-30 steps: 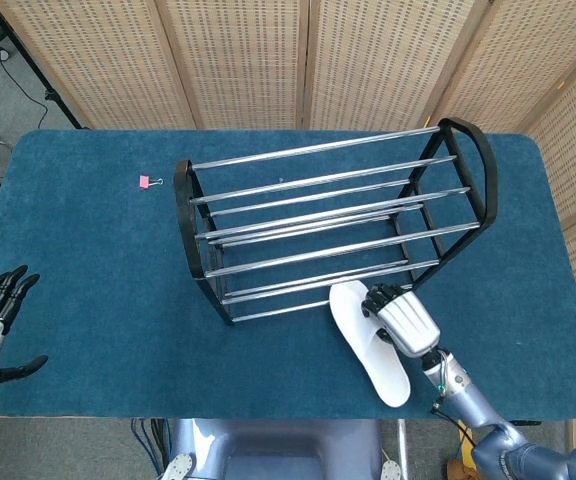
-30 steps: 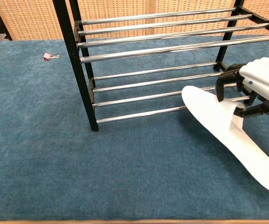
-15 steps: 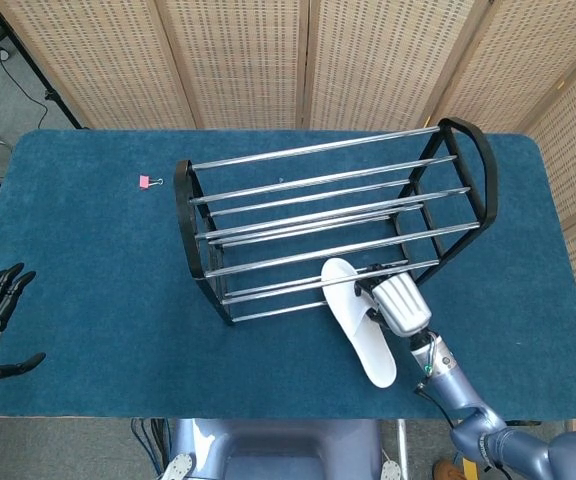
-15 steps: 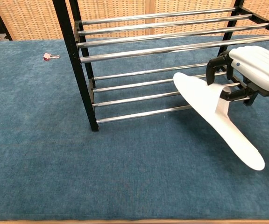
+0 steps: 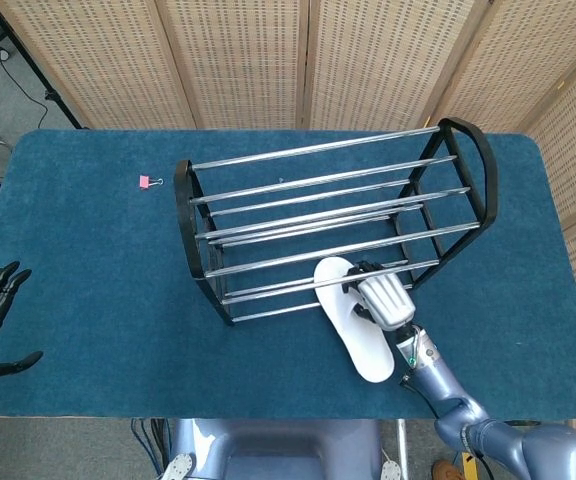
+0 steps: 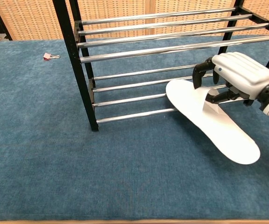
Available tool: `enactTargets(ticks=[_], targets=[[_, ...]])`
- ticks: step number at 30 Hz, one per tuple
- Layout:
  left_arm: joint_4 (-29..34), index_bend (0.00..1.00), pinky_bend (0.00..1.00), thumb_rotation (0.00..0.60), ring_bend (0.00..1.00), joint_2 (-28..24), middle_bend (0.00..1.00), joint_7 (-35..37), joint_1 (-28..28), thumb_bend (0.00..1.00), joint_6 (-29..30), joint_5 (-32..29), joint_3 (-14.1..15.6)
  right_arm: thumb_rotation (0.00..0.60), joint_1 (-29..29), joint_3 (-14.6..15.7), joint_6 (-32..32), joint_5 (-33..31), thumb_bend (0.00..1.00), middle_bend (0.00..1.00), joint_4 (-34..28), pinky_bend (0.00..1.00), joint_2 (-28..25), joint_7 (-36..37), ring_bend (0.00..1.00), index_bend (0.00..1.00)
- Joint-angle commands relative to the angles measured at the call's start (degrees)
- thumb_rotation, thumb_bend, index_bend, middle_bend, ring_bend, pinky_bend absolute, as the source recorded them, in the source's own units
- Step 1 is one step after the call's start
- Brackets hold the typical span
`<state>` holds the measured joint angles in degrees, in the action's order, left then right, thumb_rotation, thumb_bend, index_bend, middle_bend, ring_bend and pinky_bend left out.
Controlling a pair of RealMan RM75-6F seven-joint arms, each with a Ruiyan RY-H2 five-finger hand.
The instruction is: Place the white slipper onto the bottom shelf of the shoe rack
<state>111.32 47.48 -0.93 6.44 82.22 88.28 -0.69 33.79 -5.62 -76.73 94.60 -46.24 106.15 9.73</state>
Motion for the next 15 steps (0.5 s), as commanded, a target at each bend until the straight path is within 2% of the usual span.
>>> enactTargets(ticks=[1, 15], targets=[[-0.1, 0.00, 0.00, 0.600, 0.00, -0.1, 0.00, 0.2, 0.0, 0.00, -0.1, -0.2, -0.1, 0.600, 0.9, -0.7, 0.8, -0.8, 0.51, 0.51, 1.7, 0.50, 1.1, 0.9, 0.38, 0.59], [0.7, 0.00, 0.00, 0.600, 0.00, 0.3, 0.00, -2.5, 0.3, 0.00, -1.1, -1.8, -0.1, 0.600, 6.4, -3.8, 5.2, -4.3, 0.51, 0.51, 10.3, 0.50, 4.9, 6.8, 0.38, 0.59]])
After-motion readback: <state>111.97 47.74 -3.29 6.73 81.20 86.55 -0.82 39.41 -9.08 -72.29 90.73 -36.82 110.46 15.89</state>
